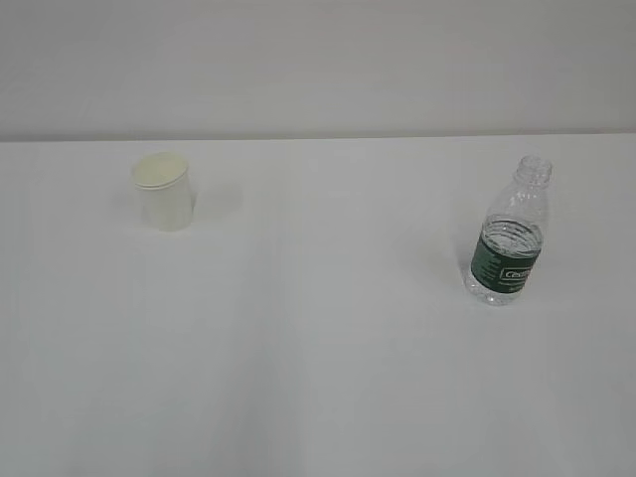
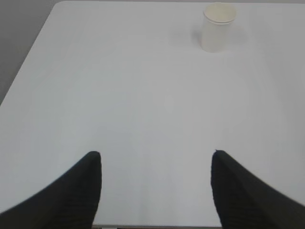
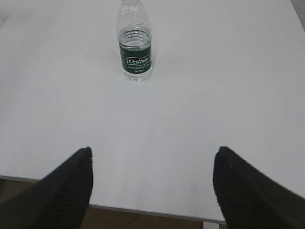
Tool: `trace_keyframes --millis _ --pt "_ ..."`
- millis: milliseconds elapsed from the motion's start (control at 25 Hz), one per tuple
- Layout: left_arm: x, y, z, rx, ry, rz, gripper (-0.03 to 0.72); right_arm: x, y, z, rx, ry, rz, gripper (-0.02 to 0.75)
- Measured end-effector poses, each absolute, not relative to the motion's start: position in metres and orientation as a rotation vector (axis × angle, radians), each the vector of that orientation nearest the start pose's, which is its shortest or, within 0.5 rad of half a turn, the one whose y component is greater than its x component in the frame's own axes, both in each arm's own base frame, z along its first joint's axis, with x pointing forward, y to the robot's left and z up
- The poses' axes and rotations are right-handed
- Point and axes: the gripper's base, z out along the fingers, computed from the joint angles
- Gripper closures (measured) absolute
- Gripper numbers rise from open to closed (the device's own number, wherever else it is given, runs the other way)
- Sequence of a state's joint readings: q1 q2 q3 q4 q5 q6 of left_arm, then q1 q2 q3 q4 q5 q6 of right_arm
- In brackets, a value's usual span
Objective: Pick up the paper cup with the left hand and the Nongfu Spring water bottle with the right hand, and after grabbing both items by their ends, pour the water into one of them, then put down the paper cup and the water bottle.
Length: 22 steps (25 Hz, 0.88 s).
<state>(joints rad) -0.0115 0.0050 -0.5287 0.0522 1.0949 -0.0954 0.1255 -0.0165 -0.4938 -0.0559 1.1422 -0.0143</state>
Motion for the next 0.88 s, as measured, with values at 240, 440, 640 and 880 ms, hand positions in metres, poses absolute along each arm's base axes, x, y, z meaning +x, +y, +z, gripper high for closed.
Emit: trace_keyframes --millis 240,440,640,880 --pt "-0.0089 0.0043 0.2825 -0.09 2.052 -0.004 0.168 -0.0097 -0.0059 0.2691 -0.142 2.109 -0.001 0.15" --pt "-0.0089 0.0043 0.2825 -0.09 2.052 -0.004 0.168 -0.0097 -0.0059 0.2691 -0.142 2.109 -0.001 0.15" --pt "-0.0089 0.0043 0.2825 -0.09 2.052 -0.004 0.168 -0.0097 -0.0059 0.2691 -0.142 2.109 -0.001 0.15" --pt "-0.0089 0.0043 0.2825 -0.09 2.052 -0.004 0.168 -0.0097 -0.0059 0.2691 -0.142 2.109 -0.001 0.15"
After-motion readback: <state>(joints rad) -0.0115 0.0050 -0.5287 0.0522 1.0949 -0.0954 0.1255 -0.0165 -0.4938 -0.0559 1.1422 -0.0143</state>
